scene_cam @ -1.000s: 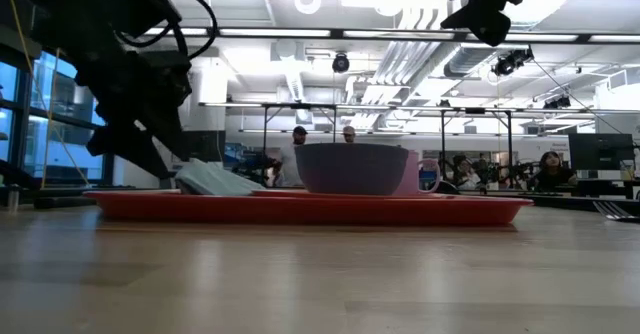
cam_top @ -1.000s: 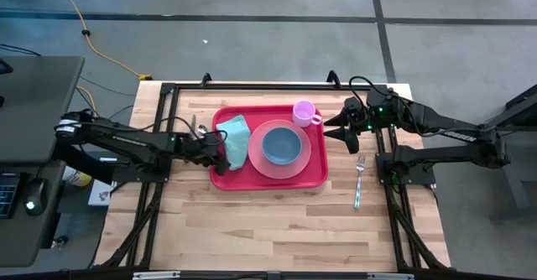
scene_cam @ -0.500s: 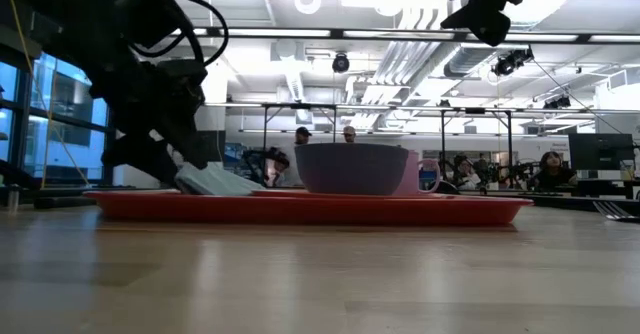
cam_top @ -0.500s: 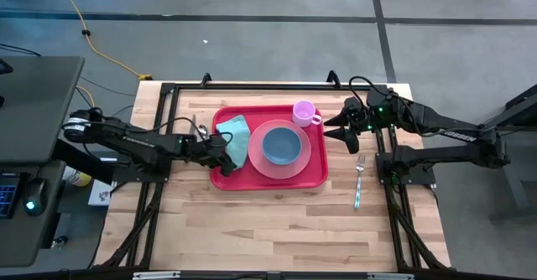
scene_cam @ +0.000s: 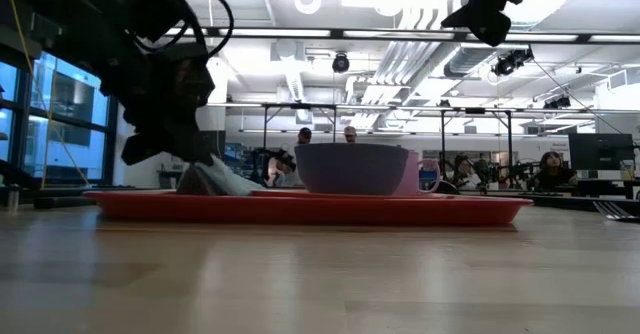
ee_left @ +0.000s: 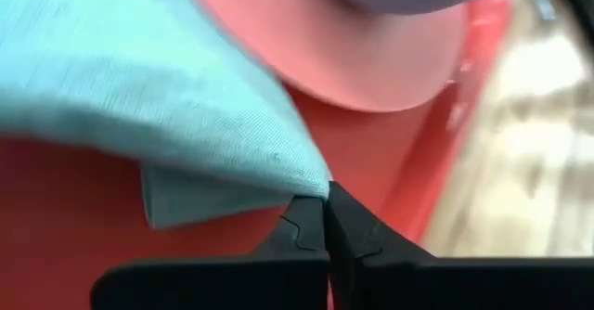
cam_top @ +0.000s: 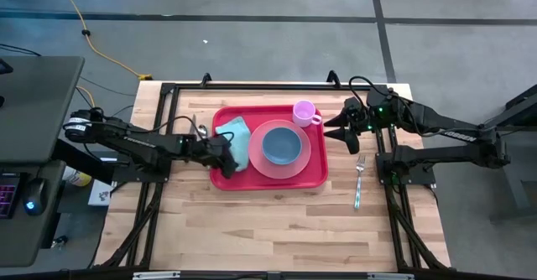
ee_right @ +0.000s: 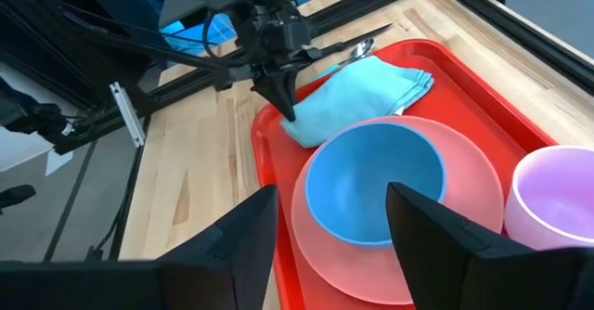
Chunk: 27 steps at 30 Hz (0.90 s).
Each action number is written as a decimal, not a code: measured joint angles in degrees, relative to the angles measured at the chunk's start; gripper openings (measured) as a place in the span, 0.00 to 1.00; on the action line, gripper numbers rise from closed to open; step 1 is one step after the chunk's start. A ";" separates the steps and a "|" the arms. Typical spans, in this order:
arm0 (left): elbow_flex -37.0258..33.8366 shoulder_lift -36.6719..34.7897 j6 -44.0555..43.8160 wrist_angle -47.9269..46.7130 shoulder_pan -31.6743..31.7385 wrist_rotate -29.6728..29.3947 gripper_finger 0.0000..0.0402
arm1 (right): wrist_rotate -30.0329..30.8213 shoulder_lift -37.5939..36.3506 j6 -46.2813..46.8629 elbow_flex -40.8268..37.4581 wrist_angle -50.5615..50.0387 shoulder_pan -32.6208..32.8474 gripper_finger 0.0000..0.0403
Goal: Set up tray
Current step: Put the blue towel on the tray
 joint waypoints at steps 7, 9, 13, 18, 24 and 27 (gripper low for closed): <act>0.02 -1.98 1.67 5.24 0.00 0.23 0.02 | -0.60 0.00 0.07 0.00 -0.29 0.00 0.43; 0.02 -3.54 2.32 4.04 0.03 -0.69 0.02 | -1.02 0.00 0.17 0.00 -0.33 0.00 0.42; 0.02 -7.75 2.59 -0.16 0.06 -2.86 0.02 | -2.24 0.00 0.19 0.00 -0.85 0.00 0.42; 0.04 -15.09 3.55 -6.05 0.04 -4.51 0.02 | -3.25 0.00 0.19 0.00 -1.20 0.00 0.41; 0.00 -22.26 0.69 -22.49 0.00 -5.76 0.02 | -3.29 0.00 0.19 0.00 -1.20 0.00 0.41; 0.00 -23.63 -1.03 -29.09 0.02 -5.71 0.02 | -3.29 0.00 0.18 0.00 -1.20 0.00 0.41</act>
